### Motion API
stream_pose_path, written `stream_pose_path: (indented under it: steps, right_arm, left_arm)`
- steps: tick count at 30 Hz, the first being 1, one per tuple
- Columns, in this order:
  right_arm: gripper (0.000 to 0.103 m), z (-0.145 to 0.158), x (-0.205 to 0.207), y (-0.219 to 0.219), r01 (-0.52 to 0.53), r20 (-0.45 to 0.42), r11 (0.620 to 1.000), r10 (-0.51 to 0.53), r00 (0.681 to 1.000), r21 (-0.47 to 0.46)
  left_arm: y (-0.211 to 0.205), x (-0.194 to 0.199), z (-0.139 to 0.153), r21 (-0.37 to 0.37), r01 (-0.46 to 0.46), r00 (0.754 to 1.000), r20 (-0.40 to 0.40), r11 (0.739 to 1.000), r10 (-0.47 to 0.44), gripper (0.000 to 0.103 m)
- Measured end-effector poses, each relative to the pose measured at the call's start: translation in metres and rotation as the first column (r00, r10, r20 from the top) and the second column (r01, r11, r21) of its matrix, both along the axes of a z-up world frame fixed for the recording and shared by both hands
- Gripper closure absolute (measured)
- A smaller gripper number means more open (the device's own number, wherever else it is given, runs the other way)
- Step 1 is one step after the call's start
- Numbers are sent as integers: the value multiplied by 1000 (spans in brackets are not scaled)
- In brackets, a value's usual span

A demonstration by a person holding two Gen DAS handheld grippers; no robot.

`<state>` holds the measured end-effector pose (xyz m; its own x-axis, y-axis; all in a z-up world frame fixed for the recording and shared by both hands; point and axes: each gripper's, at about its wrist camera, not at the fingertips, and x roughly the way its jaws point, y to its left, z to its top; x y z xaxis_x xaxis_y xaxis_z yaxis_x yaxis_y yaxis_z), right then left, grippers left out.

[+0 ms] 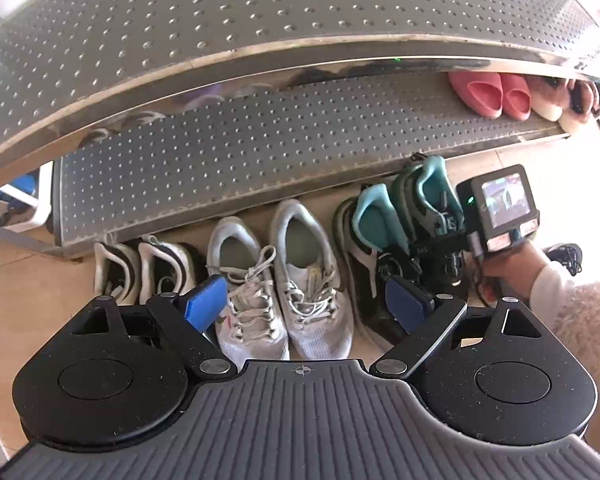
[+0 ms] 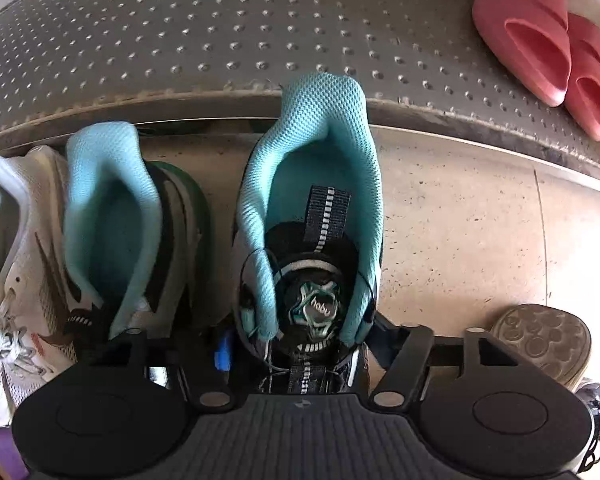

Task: Organize scattered shoes
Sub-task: 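Grasp a purple slide with the right tool and set it down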

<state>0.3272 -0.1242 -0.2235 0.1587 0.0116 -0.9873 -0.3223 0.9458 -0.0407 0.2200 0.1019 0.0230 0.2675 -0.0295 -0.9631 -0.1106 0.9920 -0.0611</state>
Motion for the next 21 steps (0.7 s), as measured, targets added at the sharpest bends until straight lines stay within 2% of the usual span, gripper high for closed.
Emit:
stream_pose_path:
  steps: [2,4,6,8,9,10,12,16,19,21]
  right_arm:
    - [29,14,-1,-5,43,-19,999,-43,999,3]
    - [11,30,-8,-4,36,17,999,-36,999,2]
    - [10,59,-27,-1,6,81,999,-3,997,-34]
    - [17,71,-47,3,-38,57,999,38,998,-7]
    - [31,78,-62,6,-68,31,998,67,997,20]
    - [54,74,-72,8,-83,-1,996,84,996,38]
    - [84,59,-110,17,-123,-149,990,131,980,62]
    - [84,16,-157,23,-67,-321,998,67,945,10]
    - [83,-5,-162,28,-16,-344,1000,13,939,-4]
    - [80,-13,-152,38,31,-295,1000,-29,955,3]
  left_arm:
    - [2,1,0,2,-9,1000,6,1000,9,13]
    - [6,0,4,5,-22,1000,19,1000,22,13]
    - [10,-2,7,4,-37,999,29,999,37,13]
    - [13,-3,11,-3,-51,998,42,999,51,13]
    - [14,-4,14,-8,-56,997,49,998,57,13]
    - [14,-5,16,-13,-58,997,56,998,58,13]
    - [14,-6,19,-16,-52,996,67,999,53,13]
    - [17,-8,22,-14,-52,996,72,999,53,13]
    - [22,-8,24,-13,-63,995,78,998,63,13]
    - [26,-8,24,-3,-73,994,79,997,73,13]
